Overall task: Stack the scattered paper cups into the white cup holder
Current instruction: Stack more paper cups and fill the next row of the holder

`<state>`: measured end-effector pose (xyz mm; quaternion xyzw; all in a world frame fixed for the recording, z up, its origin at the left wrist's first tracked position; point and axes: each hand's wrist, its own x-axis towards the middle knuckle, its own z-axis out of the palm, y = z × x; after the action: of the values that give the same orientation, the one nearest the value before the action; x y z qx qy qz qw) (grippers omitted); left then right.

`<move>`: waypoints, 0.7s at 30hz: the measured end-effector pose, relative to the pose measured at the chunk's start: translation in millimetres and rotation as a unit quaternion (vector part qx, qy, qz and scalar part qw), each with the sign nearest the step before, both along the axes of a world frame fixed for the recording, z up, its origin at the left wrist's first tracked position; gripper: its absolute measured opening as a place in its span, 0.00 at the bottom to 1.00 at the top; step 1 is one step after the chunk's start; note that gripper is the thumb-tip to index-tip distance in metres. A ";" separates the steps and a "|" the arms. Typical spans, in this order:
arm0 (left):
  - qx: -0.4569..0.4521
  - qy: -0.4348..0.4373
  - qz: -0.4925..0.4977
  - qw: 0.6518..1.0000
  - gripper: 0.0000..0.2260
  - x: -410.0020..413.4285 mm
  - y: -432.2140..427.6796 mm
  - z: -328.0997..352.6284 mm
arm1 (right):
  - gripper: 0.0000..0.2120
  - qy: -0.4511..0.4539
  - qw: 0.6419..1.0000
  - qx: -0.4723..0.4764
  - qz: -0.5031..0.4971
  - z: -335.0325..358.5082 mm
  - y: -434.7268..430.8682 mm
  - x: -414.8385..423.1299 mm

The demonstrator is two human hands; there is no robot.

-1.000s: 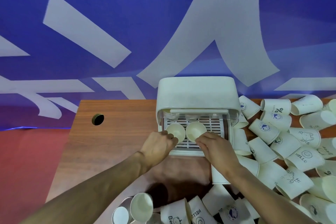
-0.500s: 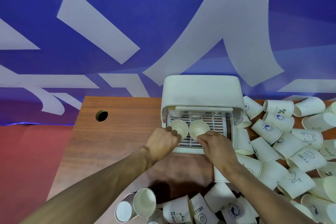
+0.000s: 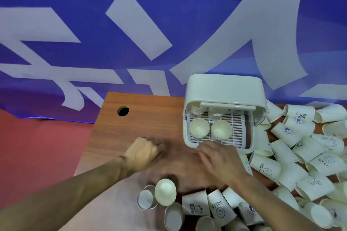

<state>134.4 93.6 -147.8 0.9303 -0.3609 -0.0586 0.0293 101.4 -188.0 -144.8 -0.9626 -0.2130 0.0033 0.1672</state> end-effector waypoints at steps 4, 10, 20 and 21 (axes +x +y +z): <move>0.031 0.023 -0.014 0.999 0.06 -37.7 35.6 -4.6 | 0.11 0.057 0.991 -0.010 0.118 -2.2 51.1 -24.9; 0.128 0.104 -0.004 0.986 0.24 -84.5 42.8 -15.8 | 0.16 0.129 0.971 -0.082 0.181 -22.0 93.0 -44.6; 0.112 0.147 0.094 0.978 0.20 -115.0 30.8 -35.5 | 0.23 0.101 0.965 -0.164 0.176 -39.7 115.7 -76.0; 0.111 0.144 0.098 0.978 0.20 -112.2 32.2 -35.7 | 0.22 0.108 0.966 -0.169 0.161 -42.4 116.6 -75.4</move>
<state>22.2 125.7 -183.5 0.9402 -0.2516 -0.2288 -0.0173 26.0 -71.4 -187.2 -0.9240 -0.3416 0.1705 0.0213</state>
